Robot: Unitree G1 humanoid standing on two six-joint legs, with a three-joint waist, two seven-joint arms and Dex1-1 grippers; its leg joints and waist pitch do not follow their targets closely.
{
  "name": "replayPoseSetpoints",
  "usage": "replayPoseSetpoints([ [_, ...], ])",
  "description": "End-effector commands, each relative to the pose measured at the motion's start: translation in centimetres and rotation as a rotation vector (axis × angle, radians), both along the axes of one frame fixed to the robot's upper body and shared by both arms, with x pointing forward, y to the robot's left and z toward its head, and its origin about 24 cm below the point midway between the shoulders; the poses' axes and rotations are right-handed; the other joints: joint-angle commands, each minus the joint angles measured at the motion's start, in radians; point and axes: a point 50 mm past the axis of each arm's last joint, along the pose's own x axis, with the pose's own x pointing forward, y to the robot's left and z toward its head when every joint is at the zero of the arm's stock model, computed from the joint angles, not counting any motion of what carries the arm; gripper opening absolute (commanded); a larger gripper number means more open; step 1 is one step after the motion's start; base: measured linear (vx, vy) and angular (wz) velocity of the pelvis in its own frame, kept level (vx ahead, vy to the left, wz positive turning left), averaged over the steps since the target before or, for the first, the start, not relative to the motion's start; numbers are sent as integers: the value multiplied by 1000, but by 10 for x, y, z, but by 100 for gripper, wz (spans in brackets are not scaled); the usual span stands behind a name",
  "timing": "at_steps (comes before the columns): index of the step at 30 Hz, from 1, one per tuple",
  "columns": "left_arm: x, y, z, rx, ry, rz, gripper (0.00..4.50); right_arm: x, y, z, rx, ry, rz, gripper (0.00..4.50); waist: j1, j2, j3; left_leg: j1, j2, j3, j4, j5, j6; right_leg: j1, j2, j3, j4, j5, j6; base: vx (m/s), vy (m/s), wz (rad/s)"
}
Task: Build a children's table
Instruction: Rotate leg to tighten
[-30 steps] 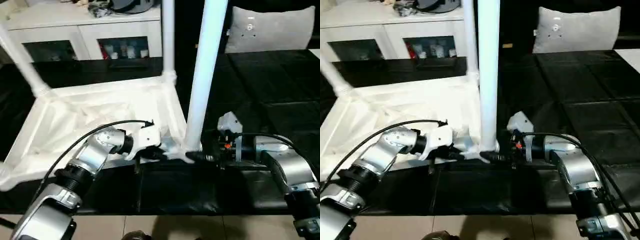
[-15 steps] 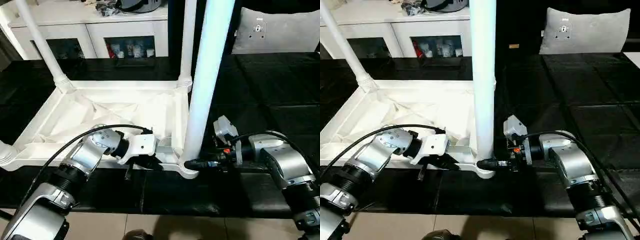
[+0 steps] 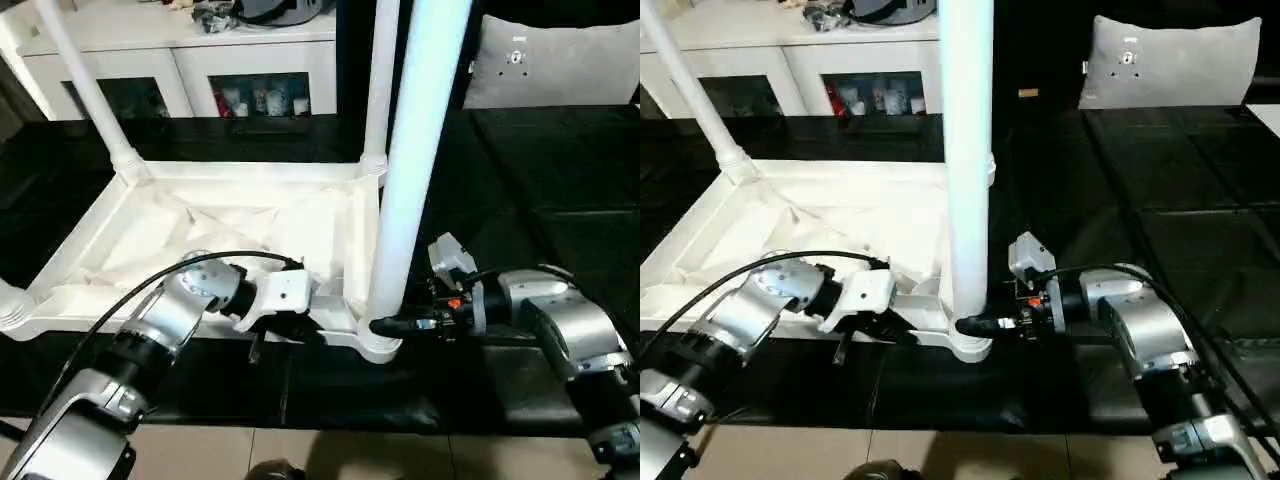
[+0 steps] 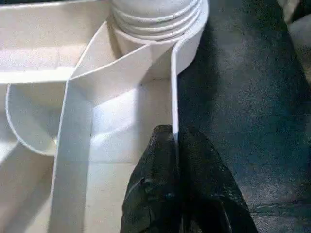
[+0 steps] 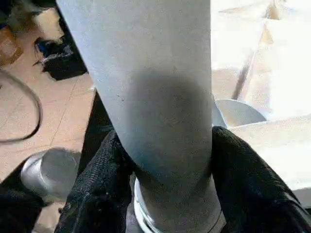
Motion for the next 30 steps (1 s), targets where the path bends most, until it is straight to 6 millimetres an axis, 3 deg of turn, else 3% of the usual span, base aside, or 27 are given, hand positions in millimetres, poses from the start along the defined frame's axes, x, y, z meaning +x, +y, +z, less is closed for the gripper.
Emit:
replayPoseSetpoints([
  [1,2,-20,6,-55,-24,36,0,7,19,-3,7,13,-133,201,-6,-18,-66,12,110,-51,-76,-173,54,49,-122,85,-77,-345,-107,0,0,0],
  [2,9,-31,8,-100,-25,150,0,17,28,-6,-7,26,-306,201,-15,-16,-61,15,103,-51,-77,-200,37,48,-122,80,-90,-421,-85,0,0,0],
  [3,9,-31,8,-101,-25,152,0,17,28,-6,-7,26,-308,201,-29,-15,-53,23,101,-53,-80,-233,15,43,-119,74,-102,-494,-69,0,0,0],
  [5,14,-40,10,-127,-36,223,0,23,34,-9,-13,43,-417,201,-51,-12,-53,30,94,-58,-79,-283,-6,48,-118,62,-117,-566,-28,0,0,0],
  [7,17,-45,11,-132,-41,273,0,25,37,-10,-23,40,-456,201,-74,-10,-50,25,99,-65,-84,-316,-10,51,-115,59,-119,-549,-14,0,0,0],
  [8,24,-54,13,-139,-66,351,0,29,44,-12,-34,42,-529,201,-87,-3,-54,26,102,-67,-87,-329,-12,52,-114,63,-116,-512,-16,0,0,0],
  [9,30,-64,15,-147,-94,430,0,34,51,-13,-35,50,-617,201,-97,-5,-58,25,98,-68,-85,-321,-13,52,-116,63,-113,-476,-33,0,0,0],
  [10,34,-72,16,-155,-112,480,0,38,55,-14,-40,42,-702,201,-102,5,-59,23,95,-68,-83,-314,-15,53,-116,64,-109,-454,-42,0,0,0],
  [11,35,-75,17,-157,-115,494,0,40,56,-15,-43,36,-731,201,-109,-1,-60,22,92,-65,-82,-300,-8,50,-117,66,-113,-437,-53,0,0,0],
  [13,36,-77,17,-156,-118,501,0,41,56,-15,-48,29,-748,201,-107,-5,-63,11,88,-63,-80,-255,19,60,-121,70,-108,-405,-57,0,0,0],
  [14,36,-79,17,-141,-139,509,0,41,59,-14,-34,16,-761,201,-106,2,-65,10,89,-61,-78,-233,34,57,-120,72,-106,-382,-59,0,0,0],
  [15,36,-79,17,-135,-145,511,0,41,60,-13,-20,15,-768,255,-106,1,-66,10,89,-60,-78,-224,39,57,-119,72,-106,-371,-61,0,0,0],
  [17,35,-78,17,-131,-144,510,0,40,61,-9,19,-1,-759,255,-100,2,-70,7,90,-57,-76,-172,62,61,-118,74,-96,-309,-76,0,0,0],
  [20,34,-70,15,-117,-157,487,0,37,57,-6,29,-53,-726,299,-95,2,-73,4,98,-59,-77,-138,79,64,-118,75,-86,-246,-90,0,0,0],
  [25,30,-58,14,-131,-141,436,0,31,41,-7,16,-91,-691,343,-93,2,-70,8,100,-58,-80,-174,74,63,-120,77,-84,-246,-112,0,0,0],
  [30,27,-41,12,-110,-138,352,0,22,22,1,48,-126,-541,387,-83,3,-67,12,102,-56,-81,-202,72,60,-119,79,-90,-297,-89,0,0,0],
])
